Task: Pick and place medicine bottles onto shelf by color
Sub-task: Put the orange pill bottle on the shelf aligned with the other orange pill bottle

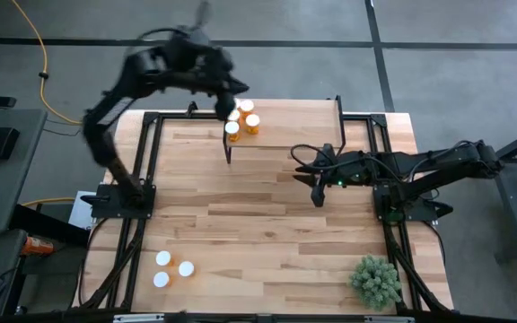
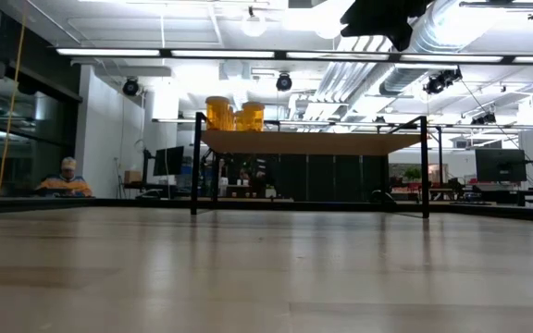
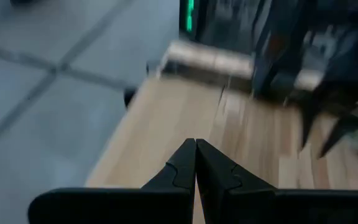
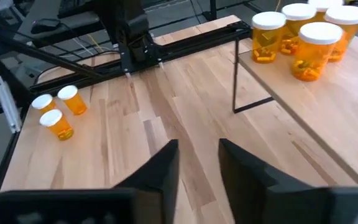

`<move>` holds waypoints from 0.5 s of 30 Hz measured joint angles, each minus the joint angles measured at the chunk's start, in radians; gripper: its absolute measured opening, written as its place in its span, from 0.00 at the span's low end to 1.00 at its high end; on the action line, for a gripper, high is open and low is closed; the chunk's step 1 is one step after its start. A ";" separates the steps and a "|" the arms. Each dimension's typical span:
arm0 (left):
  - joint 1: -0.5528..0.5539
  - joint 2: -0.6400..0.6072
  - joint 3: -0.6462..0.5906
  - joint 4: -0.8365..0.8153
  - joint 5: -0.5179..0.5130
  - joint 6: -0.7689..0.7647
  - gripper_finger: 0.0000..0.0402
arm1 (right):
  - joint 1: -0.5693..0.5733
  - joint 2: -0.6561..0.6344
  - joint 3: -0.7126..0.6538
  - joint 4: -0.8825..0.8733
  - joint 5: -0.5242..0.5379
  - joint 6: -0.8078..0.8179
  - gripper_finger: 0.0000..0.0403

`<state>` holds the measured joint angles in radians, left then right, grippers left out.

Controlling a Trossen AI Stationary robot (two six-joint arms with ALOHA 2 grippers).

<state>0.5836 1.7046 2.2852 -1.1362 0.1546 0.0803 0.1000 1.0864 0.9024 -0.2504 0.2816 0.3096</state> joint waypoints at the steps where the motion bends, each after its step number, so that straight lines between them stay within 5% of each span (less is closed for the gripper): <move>1: -0.008 -0.043 -0.037 0.047 -0.001 -0.001 0.00 | -0.005 0.000 0.000 0.000 0.001 0.001 0.21; 6: -0.043 -0.312 -0.386 0.347 -0.012 -0.048 0.00 | -0.029 0.000 0.000 0.001 -0.005 0.003 0.02; 15: -0.121 -0.886 -1.220 1.020 -0.019 -0.231 0.00 | -0.109 0.046 0.000 0.201 -0.073 -0.037 0.01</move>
<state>0.4624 0.8184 1.0651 -0.1160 0.1354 -0.1510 -0.0092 1.1320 0.9024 -0.0493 0.2087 0.2724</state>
